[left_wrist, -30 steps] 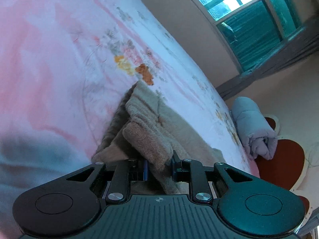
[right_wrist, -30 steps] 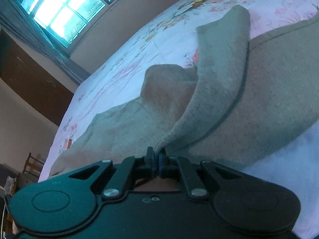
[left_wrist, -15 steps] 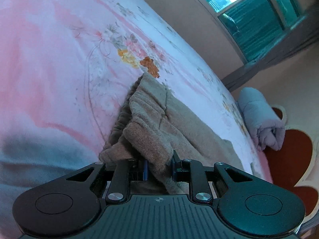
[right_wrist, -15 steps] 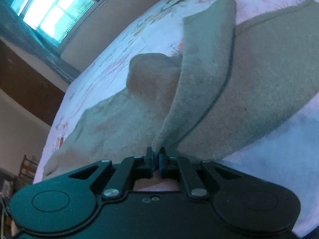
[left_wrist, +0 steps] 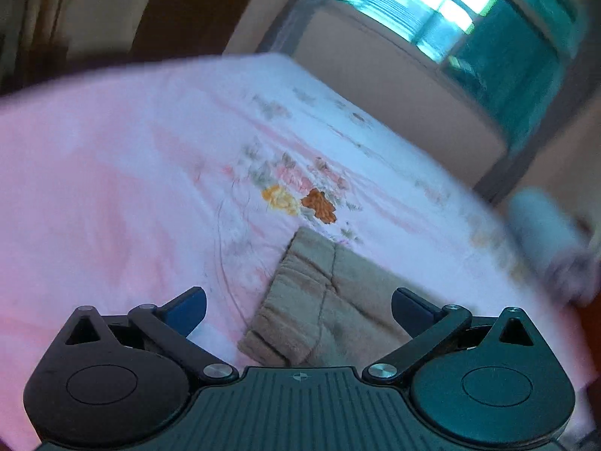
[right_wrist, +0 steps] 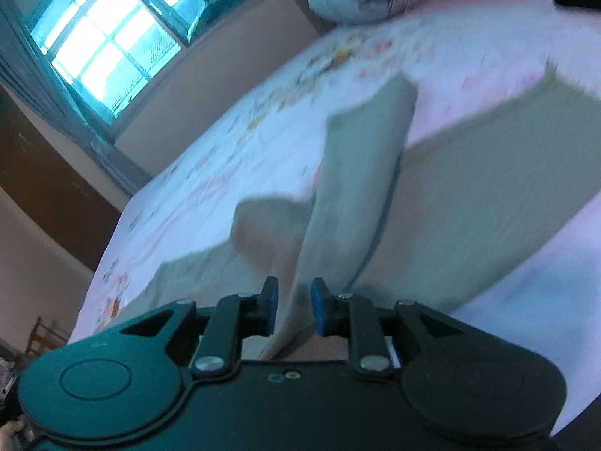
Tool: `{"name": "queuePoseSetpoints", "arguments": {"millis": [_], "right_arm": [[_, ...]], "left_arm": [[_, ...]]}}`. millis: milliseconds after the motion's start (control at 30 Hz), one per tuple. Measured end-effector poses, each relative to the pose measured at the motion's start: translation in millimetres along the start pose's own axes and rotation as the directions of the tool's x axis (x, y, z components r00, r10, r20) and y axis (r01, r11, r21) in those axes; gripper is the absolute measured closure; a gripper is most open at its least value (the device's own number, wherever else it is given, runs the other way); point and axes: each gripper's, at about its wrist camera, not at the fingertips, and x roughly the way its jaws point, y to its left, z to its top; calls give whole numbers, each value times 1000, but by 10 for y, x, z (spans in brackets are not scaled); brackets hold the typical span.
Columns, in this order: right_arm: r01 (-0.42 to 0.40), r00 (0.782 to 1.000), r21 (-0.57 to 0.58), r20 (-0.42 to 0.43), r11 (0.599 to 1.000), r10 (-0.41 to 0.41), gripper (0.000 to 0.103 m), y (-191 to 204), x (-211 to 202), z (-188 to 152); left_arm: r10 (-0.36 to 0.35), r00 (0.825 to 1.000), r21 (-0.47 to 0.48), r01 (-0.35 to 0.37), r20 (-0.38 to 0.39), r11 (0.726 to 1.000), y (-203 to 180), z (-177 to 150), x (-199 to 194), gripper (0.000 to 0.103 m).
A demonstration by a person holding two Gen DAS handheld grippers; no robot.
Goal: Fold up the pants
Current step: 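Open both grippers and release the folded sweatpants onto the bed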
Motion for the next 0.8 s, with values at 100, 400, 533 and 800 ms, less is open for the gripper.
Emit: {"name": "queuePoseSetpoints", "arguments": {"millis": [100,400,533,800], "right_arm": [[23,999,1,33,1000,-23,91,-76,-41,188],[98,995,-211,-5,972,-102,83,209,417,434],[155,985,-352,-20,923,-173,79,446,729,385],[279,957,-331,21,901,-289,103,193,559,293]], "left_arm": [[76,996,182,-84,53,980,-516,-200,-43,0],[222,973,373,-228,59,899,-1659,-877,267,0],[329,944,394,-304,4,868,-1744,-1159,500,0],[262,965,375,-255,34,891,-1648,-1291,425,0]]}}
